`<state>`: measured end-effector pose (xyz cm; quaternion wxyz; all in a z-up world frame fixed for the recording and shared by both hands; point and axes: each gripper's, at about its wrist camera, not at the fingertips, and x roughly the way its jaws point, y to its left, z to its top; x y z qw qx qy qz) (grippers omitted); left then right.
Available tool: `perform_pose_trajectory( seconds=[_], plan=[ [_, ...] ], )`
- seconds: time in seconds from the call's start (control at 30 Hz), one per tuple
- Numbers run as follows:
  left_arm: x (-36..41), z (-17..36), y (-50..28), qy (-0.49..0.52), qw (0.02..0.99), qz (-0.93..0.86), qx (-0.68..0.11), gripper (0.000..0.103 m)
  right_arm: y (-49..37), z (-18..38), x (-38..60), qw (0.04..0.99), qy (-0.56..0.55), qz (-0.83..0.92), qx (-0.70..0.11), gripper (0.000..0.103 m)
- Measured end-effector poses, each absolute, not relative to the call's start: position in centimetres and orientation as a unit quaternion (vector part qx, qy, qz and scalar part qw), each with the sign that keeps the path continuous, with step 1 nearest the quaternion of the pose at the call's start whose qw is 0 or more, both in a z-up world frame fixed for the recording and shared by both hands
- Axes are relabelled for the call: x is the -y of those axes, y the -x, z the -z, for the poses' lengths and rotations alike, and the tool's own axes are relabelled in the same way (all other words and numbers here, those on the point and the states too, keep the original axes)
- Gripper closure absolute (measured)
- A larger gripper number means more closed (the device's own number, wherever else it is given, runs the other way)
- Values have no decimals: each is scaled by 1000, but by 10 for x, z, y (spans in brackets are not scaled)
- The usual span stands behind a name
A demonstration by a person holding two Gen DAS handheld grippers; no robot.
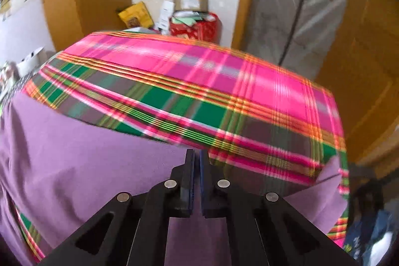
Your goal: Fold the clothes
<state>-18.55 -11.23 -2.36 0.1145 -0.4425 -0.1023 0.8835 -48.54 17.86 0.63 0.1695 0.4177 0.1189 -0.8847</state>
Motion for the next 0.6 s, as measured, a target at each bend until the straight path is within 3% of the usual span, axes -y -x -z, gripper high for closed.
perform_pose_trajectory(
  seconds=[0.07, 0.17, 0.23, 0.3, 0.6],
  plan=[
    [113, 24, 185, 443, 115, -883, 103, 83, 487, -5, -185, 165, -423, 884, -110, 97],
    [114, 24, 184, 445, 114, -882, 103, 83, 479, -17, -213, 163, -409, 896, -60, 77],
    [113, 24, 184, 445, 114, -882, 102, 83, 472, -29, -241, 150, -391, 908, -17, 74],
    [113, 25, 184, 445, 117, -882, 102, 83, 468, -34, -276, 125, -384, 914, 34, 57],
    [100, 31, 186, 453, 129, -877, 96, 83, 460, 4, -396, 39, -408, 887, 214, 52]
  ],
)
